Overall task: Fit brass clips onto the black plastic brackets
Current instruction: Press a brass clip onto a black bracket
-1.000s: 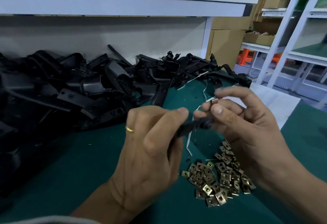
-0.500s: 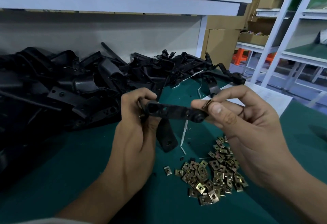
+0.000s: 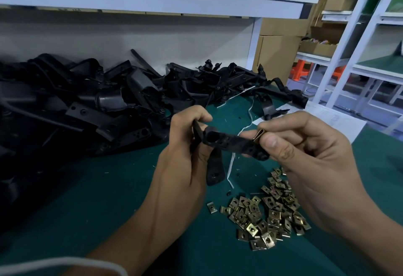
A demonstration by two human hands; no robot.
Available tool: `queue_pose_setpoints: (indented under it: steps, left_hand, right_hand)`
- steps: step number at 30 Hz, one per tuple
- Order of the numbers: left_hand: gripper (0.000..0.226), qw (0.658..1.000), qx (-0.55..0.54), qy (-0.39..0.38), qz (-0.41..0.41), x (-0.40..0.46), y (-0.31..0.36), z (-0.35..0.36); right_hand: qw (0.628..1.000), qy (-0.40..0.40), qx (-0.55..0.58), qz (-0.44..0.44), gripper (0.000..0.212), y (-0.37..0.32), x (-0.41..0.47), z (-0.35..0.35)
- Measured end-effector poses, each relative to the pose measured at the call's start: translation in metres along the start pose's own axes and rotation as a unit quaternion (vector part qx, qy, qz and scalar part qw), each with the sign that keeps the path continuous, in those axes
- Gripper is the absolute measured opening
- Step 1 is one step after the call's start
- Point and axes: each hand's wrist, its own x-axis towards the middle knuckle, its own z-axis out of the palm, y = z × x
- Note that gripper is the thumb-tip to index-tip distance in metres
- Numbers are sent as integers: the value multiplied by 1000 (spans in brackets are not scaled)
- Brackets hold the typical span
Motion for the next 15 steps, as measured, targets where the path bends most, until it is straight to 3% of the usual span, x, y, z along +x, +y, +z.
queue_pose_setpoints:
  steps: [4,9,15]
  left_hand:
    - [32,1000,8,-12,4,-1,-3,0]
    - [14,995,-80,-34,43,1,-7,0]
    - [14,996,-67,-21,58,3,-10,0]
  right_hand:
    - [999,-9,-38,-22,16,-3,0,-1]
    - [995,-3,-82,-53,17,-5,-3,2]
    - [994,19,-100,-51,14,-4,-8,9]
